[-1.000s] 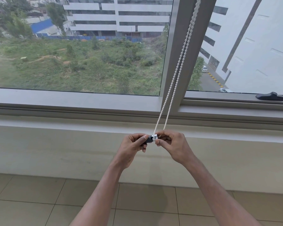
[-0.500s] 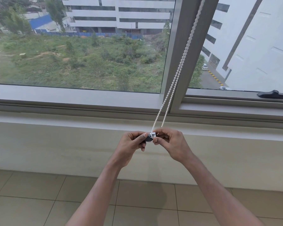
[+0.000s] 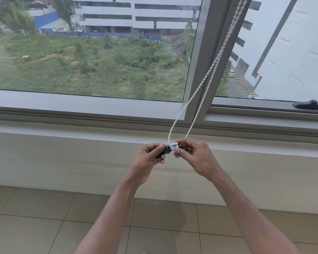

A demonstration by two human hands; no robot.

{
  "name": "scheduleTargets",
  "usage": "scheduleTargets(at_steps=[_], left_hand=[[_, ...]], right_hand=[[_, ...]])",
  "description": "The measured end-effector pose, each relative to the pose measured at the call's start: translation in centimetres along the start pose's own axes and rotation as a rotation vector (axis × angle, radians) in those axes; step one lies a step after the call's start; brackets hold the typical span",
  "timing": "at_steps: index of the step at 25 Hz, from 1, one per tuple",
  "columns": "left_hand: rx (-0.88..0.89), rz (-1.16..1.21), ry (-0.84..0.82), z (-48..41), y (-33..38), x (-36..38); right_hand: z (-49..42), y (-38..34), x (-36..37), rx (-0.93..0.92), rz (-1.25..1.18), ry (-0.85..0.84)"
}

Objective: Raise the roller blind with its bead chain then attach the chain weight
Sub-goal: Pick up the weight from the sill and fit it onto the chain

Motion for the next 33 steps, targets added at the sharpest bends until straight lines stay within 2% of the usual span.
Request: scheduleTargets(at_steps=[9,15,21,26,29,33], left_hand=[[0.045,-0.102,0.007,0.7,0.3,-0.8],[0.018,-0.081,0.068,1.2,-0.1,-1.4],[-0.053,-0.057,0.098,1.6,-0.2,-2.0],[0.0,-0.037,0.088,1.7,0.3,-2.0],[0.021,-0.058,0.087,1.7,0.6,-1.8],[0.023,0.074,0.058,1.5,1.0,-2.4]], right_hand=[[0.5,-0.6,1.2,-0.026,0.041,-0.033],[0.6,-0.7,2.8,-0.044,0.054,-0.007],[0.5,-1.2,3.9,-0.08,0.088,-0.053],[0.5,-1.0,4.6,-0.022,-0.023,-0.062],[0.4,-0.5,4.6,0.072,-0.137,0.005],[0.2,-0.1,4.6,0.138,-0.254,0.051]])
Point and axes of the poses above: each hand's wrist, its own z-axis away from the middle knuckle, its own x-axis out of the palm, y = z × x, the point moved 5 cm from there along -z, towards the middle knuckle, and after that the axes turned 4 degrees about z, right-handed, at the moved point
